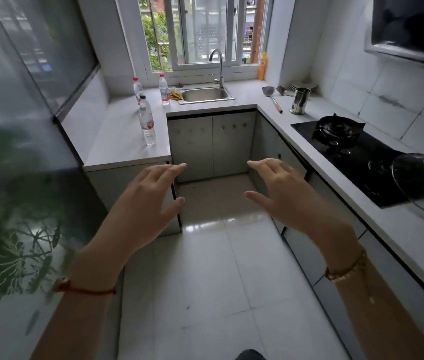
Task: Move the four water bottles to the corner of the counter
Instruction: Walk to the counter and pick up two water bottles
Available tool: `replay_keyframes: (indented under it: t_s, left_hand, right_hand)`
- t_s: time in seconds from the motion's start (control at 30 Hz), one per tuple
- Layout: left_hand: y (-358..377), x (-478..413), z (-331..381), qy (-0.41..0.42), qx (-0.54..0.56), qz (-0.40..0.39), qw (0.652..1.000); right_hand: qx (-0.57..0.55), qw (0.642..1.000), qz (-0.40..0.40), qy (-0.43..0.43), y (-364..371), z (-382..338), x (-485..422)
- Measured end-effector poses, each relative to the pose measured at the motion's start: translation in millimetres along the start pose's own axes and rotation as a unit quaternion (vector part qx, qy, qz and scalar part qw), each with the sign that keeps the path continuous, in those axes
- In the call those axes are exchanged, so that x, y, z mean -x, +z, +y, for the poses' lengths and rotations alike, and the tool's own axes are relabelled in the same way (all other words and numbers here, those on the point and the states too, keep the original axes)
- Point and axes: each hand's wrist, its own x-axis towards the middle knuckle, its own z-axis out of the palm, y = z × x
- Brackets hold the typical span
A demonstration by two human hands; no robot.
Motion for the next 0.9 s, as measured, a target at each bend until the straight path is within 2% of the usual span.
replay_keyframes:
  t_s: [0.27,0.63,0.9]
  left_hand:
    - [60,-64,-6,-0.027,0.032,-0.052,0.998]
    - [138,-195,0,-0.070,0.048,-0.060,0.995]
    - [179,-256,1,-0.108,0.061,-0.068,0.990]
  right_hand:
    - [0.001,1.000,-0.030,0.010,33,64,-46]
    - [0.005,0.998,-0.060,-0.024,37,177,-157]
    - [-0.014,0.994,-0.104,-0.033,60,246,-215]
